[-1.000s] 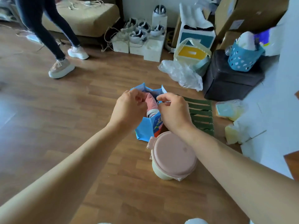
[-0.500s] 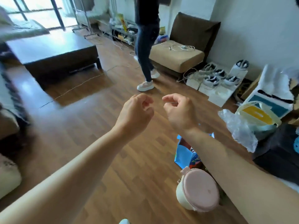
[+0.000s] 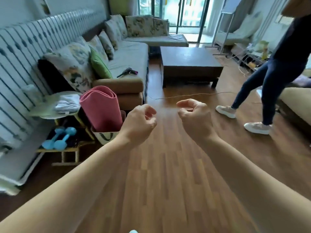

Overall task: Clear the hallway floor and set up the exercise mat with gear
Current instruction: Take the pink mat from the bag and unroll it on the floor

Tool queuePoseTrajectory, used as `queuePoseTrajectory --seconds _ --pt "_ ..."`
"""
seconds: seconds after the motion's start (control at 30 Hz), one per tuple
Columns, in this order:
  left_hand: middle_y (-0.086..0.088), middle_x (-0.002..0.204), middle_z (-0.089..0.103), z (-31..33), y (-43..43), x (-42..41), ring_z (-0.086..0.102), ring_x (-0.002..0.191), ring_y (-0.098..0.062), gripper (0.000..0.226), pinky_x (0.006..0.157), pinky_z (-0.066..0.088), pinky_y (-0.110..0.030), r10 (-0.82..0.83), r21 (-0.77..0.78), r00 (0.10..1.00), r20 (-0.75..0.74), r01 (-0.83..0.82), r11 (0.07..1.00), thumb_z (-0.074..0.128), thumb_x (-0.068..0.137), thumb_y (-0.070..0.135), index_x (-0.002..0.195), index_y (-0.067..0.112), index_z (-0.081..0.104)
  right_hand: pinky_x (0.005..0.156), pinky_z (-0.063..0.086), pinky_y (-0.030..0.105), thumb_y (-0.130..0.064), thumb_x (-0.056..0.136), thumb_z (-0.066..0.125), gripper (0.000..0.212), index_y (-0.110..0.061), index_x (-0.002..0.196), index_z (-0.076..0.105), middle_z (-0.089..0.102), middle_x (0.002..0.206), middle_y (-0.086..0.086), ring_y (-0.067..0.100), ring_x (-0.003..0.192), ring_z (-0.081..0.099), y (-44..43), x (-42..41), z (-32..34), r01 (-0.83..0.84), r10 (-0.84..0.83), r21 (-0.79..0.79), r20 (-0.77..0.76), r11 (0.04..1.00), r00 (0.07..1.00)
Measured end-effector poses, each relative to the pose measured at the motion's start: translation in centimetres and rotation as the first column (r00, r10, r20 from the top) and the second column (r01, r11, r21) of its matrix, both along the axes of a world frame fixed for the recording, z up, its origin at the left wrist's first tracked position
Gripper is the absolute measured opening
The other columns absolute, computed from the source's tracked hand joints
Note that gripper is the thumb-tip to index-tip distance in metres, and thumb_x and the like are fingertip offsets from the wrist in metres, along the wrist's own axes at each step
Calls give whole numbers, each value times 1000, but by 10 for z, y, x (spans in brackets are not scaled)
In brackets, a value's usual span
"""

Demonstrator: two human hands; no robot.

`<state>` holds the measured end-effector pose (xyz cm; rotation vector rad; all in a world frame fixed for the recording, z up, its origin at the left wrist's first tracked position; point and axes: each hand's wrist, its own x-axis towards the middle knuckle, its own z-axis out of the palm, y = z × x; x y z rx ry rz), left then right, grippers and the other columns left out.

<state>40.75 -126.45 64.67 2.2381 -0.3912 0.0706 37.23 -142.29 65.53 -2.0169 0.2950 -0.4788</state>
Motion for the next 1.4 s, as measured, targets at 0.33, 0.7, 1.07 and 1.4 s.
queuePoseTrajectory --seconds 0.33,0.7,1.07,1.4 --pt "-1 99 65 -1 147 133 62 87 -15 18 74 47 -23 273 39 962 -12 -272 961 59 87 15 103 13 64 52 41 15 -13 82 54 20 -28 86 67 61 70 -12 2 55 52 141 180 -2 -251 251 10 -56 968 966" --pt "-6 107 60 -40 191 293 58 96 -19 23 78 43 -25 463 184 884 -65 -445 877 58 87 17 109 11 61 74 48 25 -18 85 55 26 -18 108 66 66 106 2 14 87 60 178 369 -43 -441 413 -77 -243 894 878" --pt "-12 121 50 -96 230 467 53 107 -28 32 90 45 -37 584 426 801 -128 -488 762 55 86 19 117 10 54 96 42 30 -24 84 60 50 -14 132 50 53 129 9 24 115 53 212 566 -93 -637 486 -233 -475 735 734" --pt "-9 124 50 -188 295 632 50 111 -27 40 94 43 -41 482 560 852 -204 -302 771 56 87 26 124 11 48 97 43 41 -29 86 61 50 -12 130 46 43 128 11 28 117 46 277 710 -183 -643 400 -292 -584 708 706"
